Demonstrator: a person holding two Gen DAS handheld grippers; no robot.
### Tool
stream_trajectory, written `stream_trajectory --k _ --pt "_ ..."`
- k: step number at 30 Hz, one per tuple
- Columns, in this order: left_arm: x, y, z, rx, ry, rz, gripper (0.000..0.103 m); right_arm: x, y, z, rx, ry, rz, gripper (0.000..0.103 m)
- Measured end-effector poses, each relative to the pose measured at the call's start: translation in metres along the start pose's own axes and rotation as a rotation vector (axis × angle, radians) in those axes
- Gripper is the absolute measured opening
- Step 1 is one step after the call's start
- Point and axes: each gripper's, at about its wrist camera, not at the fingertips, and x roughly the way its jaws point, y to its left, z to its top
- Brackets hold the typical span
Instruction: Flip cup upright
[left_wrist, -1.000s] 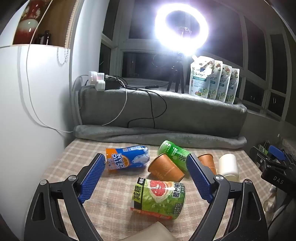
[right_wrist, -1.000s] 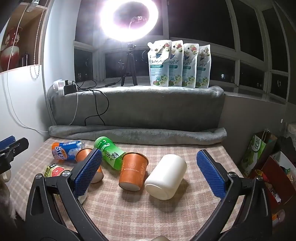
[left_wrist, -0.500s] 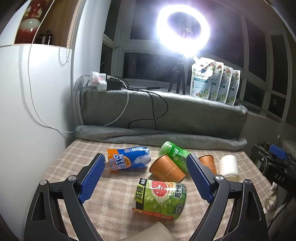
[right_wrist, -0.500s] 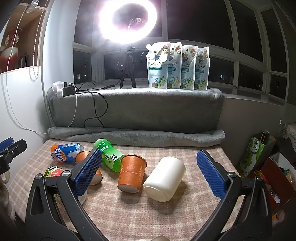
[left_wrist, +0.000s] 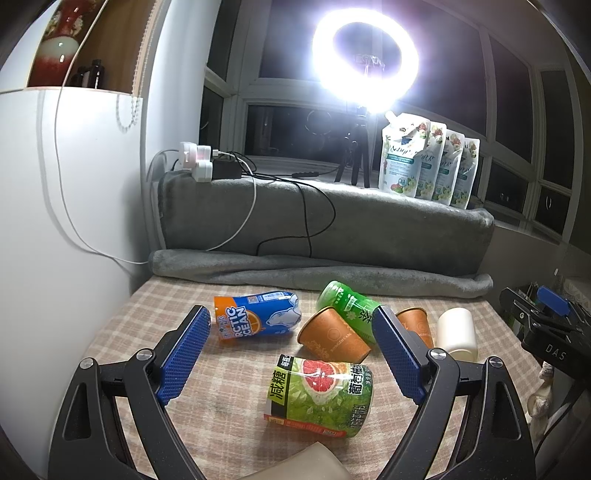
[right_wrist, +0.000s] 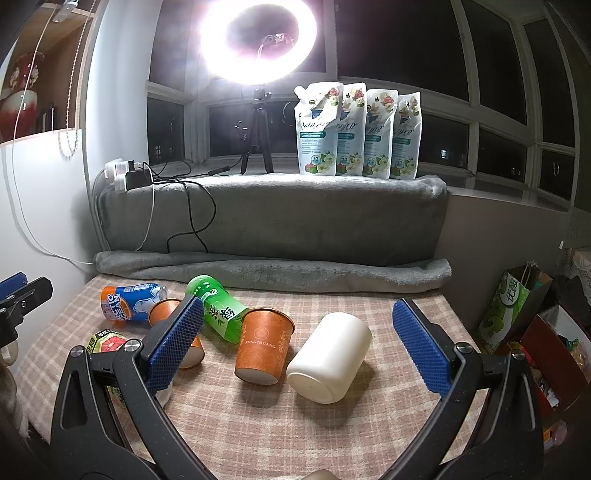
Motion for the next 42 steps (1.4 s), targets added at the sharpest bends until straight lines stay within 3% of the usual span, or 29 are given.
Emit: stream_trajectory --k 42 --pt "0.004 -0.003 -0.003 0.002 0.004 0.000 0.089 0.020 0.010 -0.005 -0.029 0.030 0.028 0.103"
